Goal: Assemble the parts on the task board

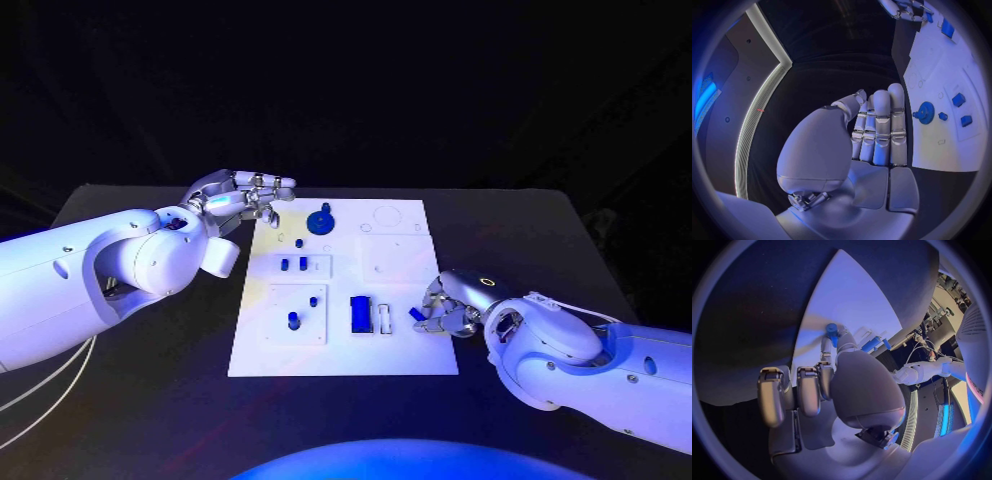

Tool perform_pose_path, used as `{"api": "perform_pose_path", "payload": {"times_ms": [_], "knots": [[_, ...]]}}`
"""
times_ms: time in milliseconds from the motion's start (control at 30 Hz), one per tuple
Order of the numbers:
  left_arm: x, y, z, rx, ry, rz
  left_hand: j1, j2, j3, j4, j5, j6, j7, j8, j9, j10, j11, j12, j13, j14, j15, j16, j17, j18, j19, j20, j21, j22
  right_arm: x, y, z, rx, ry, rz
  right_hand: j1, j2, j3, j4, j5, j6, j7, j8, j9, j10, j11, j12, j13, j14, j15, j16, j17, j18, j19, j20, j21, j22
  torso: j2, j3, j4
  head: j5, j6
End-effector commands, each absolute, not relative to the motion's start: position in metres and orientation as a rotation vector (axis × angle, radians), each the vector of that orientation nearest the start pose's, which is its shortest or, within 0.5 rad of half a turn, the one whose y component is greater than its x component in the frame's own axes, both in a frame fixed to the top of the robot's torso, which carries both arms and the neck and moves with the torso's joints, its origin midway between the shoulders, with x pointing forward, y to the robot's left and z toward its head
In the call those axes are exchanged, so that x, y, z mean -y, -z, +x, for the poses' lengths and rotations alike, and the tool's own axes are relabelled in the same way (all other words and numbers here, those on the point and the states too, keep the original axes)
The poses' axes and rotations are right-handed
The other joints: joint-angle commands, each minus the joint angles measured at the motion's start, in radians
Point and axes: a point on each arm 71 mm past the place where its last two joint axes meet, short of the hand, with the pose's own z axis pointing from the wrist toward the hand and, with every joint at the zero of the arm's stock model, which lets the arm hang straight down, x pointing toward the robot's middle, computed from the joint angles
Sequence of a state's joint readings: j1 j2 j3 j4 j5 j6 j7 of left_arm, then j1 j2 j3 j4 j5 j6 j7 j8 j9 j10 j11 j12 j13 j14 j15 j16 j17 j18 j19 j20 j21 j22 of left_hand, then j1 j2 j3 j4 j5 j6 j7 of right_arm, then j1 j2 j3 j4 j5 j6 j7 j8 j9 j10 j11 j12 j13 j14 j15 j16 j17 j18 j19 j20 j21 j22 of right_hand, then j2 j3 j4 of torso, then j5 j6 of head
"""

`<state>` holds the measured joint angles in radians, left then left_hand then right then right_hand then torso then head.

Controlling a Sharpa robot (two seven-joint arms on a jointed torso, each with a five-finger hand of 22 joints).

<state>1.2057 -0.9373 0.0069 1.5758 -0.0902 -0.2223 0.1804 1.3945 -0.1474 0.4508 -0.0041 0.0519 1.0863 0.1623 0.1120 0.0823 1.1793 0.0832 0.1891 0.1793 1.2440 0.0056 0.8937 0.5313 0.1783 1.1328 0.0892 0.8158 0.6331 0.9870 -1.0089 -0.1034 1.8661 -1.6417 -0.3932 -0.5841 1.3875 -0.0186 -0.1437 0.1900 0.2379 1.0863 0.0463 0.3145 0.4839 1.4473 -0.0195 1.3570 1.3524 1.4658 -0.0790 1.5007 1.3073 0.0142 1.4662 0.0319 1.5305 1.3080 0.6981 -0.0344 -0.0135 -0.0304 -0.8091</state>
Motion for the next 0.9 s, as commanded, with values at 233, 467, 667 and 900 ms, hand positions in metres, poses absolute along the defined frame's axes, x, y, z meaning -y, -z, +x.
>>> {"api": "perform_pose_path", "payload": {"times_ms": [233,467,667,900], "knots": [[-0.231,0.166,0.482,-1.615,1.498,-1.102,-0.006,0.002,-0.004,0.0,-0.001,-0.008,0.001,0.004,-0.001,-0.007,0.003,0.006,0.001,-0.006,0.0,-0.006,-0.001,0.006,0.007,0.003,-0.007,-0.001,0.207,0.271,0.363,-1.936,-0.323,0.002,0.084,0.052,0.066,0.002,0.104,0.003,-0.007,-0.013,-0.016,0.003,-0.013,-0.012,0.04,0.078,-0.011,-0.002,0.138,-0.007,0.091,-0.009,0.008,0.253,0.001,-0.0007,0.002,-0.002,0.0],[-0.231,0.166,0.482,-1.616,1.498,-1.103,-0.005,0.004,-0.004,-0.001,0.0,-0.009,0.001,0.005,-0.001,-0.008,0.003,0.007,0.001,-0.006,0.0,-0.006,-0.002,0.006,0.008,0.003,-0.008,-0.002,0.207,0.266,0.36,-1.953,-0.364,0.094,0.06,0.029,0.122,0.034,0.186,0.005,-0.007,-0.016,-0.015,0.005,-0.014,-0.014,0.041,0.079,-0.012,-0.001,0.14,-0.008,0.092,-0.01,0.01,0.254,0.0,-0.0016,0.003,-0.006,-0.003],[-0.231,0.166,0.482,-1.618,1.498,-1.103,-0.003,0.005,-0.003,-0.002,0.0,-0.009,0.0,0.005,-0.001,-0.008,0.003,0.008,0.002,-0.006,0.0,-0.006,-0.002,0.006,0.008,0.003,-0.008,-0.002,0.204,0.256,0.363,-1.943,-0.433,0.186,0.049,0.018,0.164,0.054,0.216,0.002,-0.005,-0.019,-0.013,0.01,-0.012,-0.006,0.048,0.081,-0.011,0.004,0.149,-0.009,0.095,-0.009,0.018,0.256,0.0,-0.0013,0.0044,-0.01,-0.001],[-0.23,0.166,0.481,-1.618,1.5,-1.102,-0.003,0.005,-0.003,-0.002,0.0,-0.009,0.0,0.005,-0.001,-0.008,0.003,0.008,0.002,-0.006,0.0,-0.006,-0.002,0.006,0.008,0.003,-0.008,-0.002,0.195,0.244,0.365,-1.92,-0.519,0.273,0.039,0.009,0.182,0.065,0.216,0.002,-0.004,-0.02,-0.012,0.012,-0.011,-0.004,0.051,0.081,-0.01,0.005,0.15,-0.009,0.095,-0.008,0.017,0.256,0.001,-0.0017,0.0052,-0.012,-0.002]]}}
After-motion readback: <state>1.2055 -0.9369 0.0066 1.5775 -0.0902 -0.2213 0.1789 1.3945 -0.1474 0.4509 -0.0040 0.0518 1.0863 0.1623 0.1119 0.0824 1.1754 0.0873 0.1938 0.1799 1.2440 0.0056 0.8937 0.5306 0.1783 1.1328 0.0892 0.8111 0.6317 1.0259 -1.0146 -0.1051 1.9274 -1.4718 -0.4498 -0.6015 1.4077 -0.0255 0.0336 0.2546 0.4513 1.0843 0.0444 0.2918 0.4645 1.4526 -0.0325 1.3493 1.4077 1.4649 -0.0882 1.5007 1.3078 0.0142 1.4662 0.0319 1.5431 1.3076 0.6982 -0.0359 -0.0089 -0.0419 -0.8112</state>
